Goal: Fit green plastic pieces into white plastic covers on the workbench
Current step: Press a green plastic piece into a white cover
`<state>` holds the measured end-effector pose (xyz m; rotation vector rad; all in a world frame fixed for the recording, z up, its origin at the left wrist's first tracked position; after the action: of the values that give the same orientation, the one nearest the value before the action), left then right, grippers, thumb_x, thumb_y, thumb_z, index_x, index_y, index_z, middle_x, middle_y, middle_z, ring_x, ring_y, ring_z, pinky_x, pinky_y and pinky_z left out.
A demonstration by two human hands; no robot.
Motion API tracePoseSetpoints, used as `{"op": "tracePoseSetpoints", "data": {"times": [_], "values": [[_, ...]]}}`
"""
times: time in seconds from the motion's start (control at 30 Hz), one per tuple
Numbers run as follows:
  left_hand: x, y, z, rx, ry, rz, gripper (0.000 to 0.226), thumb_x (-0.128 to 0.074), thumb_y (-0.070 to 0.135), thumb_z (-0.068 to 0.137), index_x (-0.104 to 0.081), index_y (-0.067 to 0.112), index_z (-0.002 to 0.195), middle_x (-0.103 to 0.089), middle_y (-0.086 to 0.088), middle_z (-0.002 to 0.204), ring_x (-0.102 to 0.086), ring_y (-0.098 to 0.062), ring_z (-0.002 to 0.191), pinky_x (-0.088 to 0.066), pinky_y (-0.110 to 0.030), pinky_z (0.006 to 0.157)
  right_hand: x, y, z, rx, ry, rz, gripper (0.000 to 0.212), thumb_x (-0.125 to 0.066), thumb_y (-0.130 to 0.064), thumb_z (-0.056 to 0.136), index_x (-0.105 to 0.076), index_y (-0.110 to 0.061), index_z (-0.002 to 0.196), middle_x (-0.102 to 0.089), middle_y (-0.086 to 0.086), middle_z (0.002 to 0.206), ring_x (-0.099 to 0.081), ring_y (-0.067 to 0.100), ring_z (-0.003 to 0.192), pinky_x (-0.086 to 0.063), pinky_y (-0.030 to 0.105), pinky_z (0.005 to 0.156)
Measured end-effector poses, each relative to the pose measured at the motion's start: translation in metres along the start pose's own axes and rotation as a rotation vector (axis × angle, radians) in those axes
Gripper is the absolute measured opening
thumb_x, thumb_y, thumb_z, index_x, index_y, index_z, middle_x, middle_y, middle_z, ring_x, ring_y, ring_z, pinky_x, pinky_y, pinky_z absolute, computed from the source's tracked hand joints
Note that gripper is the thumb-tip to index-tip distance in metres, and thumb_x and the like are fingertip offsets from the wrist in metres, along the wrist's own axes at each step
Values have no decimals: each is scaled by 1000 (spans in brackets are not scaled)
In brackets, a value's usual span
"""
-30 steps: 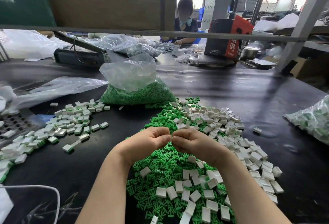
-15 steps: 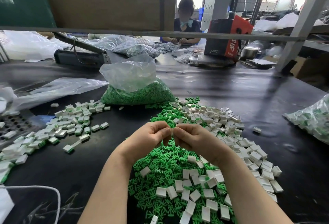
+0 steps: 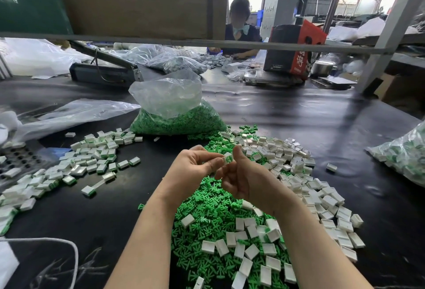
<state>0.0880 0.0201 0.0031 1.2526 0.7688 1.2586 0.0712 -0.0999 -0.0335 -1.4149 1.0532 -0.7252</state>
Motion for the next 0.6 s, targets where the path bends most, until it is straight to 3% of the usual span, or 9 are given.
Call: {"op": "tracePoseSetpoints", "data": {"times": [0.13,0.23,0.33,0.5,0.6], "values": [[-3,2,0,7,21,-81,10,-70,12,84,-77,19,88,-57,10,74,-59,-3,75,-49,-16,76,-8,0,4,53,-16,215,61,-41,-62,86,-67,-7,85,-56,4,68,-52,9,56,-43,17,51],[-3,4,1,0,30,-99,9,-69,11,85,-78,11,90,-61,20,66,-60,2,78,-48,-12,77,-9,-4,6,140,22,253,49,-48,-58,88,-71,-15,76,-54,7,72,-50,9,55,-42,17,51],[-3,5,0,-15,36,-123,10,-69,10,86,-78,10,90,-65,16,69,-64,2,75,-48,-10,74,-9,-6,7,179,40,249,44,-56,-61,81,-71,-21,74,-54,1,67,-48,7,53,-38,16,49],[-6,3,0,24,6,-143,9,-67,14,89,-76,16,86,-74,1,79,-68,-11,81,-52,-23,80,-4,-2,10,170,62,271,50,-52,-61,84,-68,-15,76,-55,2,65,-49,9,52,-39,18,47],[-8,5,0,22,1,-125,9,-68,22,84,-73,16,82,-69,3,72,-64,-9,73,-50,-25,74,-4,-3,9,187,65,212,50,-58,-66,79,-68,-18,74,-54,1,67,-47,8,55,-38,18,49]]}}
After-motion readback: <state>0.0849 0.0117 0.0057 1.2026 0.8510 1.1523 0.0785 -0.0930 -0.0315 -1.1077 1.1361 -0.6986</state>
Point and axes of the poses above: each hand's wrist, its own z-axis towards the middle knuckle, its own x-axis out of the back of the hand, y = z × x, the point moved 7 cm from there along z, towards the middle knuckle
